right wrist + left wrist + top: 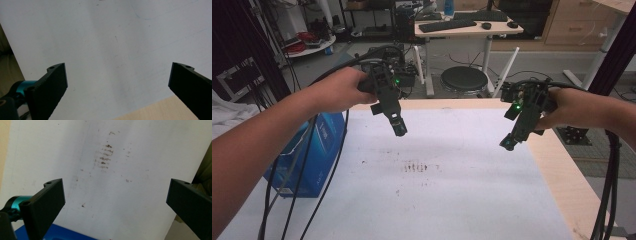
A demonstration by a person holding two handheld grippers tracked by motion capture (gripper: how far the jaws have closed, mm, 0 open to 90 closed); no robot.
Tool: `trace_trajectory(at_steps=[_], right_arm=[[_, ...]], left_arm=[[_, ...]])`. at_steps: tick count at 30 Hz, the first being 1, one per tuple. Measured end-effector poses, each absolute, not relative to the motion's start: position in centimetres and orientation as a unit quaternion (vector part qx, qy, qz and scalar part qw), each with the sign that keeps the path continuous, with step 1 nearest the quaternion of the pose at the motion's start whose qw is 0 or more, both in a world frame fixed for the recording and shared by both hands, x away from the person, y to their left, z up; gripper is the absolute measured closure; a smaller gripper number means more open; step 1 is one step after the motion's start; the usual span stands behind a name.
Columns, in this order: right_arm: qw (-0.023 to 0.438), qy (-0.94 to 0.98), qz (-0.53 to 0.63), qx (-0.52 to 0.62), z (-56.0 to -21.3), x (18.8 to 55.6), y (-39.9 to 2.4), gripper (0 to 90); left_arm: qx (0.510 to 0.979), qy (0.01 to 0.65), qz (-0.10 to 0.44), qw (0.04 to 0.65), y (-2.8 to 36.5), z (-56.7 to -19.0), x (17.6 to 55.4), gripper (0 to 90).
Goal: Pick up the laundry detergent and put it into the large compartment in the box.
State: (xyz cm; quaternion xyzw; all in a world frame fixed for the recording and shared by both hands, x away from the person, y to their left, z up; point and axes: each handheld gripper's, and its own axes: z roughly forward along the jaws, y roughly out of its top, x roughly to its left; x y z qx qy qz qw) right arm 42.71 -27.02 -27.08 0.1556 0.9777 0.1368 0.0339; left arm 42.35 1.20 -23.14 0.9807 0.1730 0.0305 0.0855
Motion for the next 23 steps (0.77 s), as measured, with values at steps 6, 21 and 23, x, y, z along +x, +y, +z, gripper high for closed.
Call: trace_trajectory(at_steps=[6, 21, 23], right_arm=[[0.031, 0.978, 0.137, 0.154, -27.26, 42.83, -26.72, 1.2], [0.029, 0.979, 0.133, 0.153, -27.23, 42.62, -26.42, 1.2], [0.03, 0.979, 0.132, 0.151, -27.26, 42.63, -26.38, 1.2]], left_arm=[[0.981, 0.174, 0.033, 0.083, 1.27, -23.29, 42.38, 1.9], [0.981, 0.173, 0.026, 0.081, 1.36, -23.79, 42.37, 1.9], [0.982, 0.171, 0.026, 0.081, 1.45, -23.75, 42.4, 1.9]])
